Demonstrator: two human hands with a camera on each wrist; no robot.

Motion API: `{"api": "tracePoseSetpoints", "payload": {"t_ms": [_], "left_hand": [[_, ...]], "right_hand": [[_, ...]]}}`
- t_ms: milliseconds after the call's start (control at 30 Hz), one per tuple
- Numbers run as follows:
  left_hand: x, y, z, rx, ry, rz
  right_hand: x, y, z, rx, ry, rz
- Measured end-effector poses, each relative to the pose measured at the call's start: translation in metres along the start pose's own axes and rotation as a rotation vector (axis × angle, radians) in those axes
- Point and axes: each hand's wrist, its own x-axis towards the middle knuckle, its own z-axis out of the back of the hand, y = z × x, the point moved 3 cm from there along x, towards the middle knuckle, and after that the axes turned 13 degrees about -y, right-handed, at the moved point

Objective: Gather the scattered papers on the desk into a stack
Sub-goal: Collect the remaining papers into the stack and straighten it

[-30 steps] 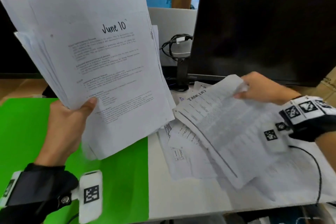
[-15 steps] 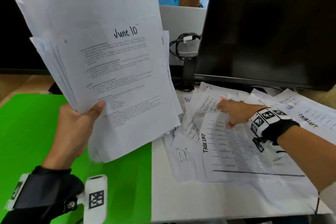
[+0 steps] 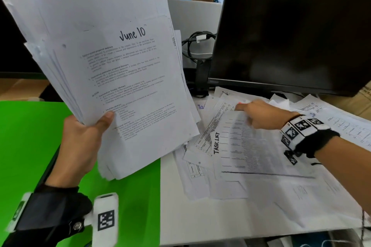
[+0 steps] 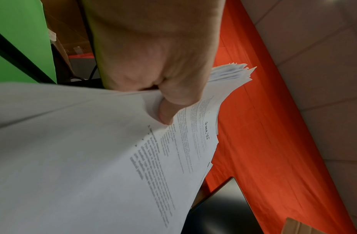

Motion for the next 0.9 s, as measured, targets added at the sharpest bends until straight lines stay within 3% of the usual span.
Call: {"api": "tracePoseSetpoints", "payload": {"t_ms": [133, 300, 900], "left_hand": [[0.001, 0.001, -0.001, -0.013, -0.011, 0.014], [0.002, 0.000, 0.003, -0.018, -0.030, 0.022], [-0.001, -0.002, 0.010, -0.044, -0.069, 0.039]], "right_hand": [[0.025, 0.034, 0.001, -0.051, 0.002, 0.229], [0.043, 0.068, -0.030, -0.136, 0.083, 0.400], [0.061, 0.067, -0.048, -0.126, 0.217, 0.258]]}}
